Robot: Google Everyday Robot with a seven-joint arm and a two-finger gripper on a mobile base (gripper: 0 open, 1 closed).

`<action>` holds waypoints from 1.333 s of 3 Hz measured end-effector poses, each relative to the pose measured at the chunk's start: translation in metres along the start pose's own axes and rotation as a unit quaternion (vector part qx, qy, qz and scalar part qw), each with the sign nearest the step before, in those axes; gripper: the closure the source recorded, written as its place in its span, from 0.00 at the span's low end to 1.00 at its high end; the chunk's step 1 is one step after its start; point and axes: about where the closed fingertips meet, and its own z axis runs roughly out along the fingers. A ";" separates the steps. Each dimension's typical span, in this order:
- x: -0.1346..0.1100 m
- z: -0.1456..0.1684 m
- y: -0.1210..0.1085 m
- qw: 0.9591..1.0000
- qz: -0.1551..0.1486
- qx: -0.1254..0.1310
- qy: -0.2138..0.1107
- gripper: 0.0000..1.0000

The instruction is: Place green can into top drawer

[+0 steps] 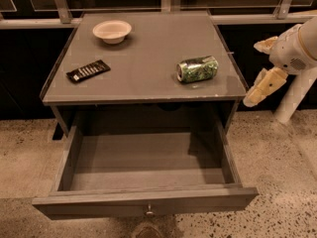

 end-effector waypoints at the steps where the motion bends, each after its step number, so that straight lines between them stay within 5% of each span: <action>1: 0.011 -0.003 -0.001 1.000 0.024 0.008 -0.007 0.00; 3: 0.003 0.050 -0.030 0.991 0.116 -0.015 -0.072 0.00; 4: -0.014 0.073 -0.044 0.985 0.134 -0.027 -0.104 0.00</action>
Offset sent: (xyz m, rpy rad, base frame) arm 0.0484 -0.0065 -0.0366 0.2922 0.0699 -0.1904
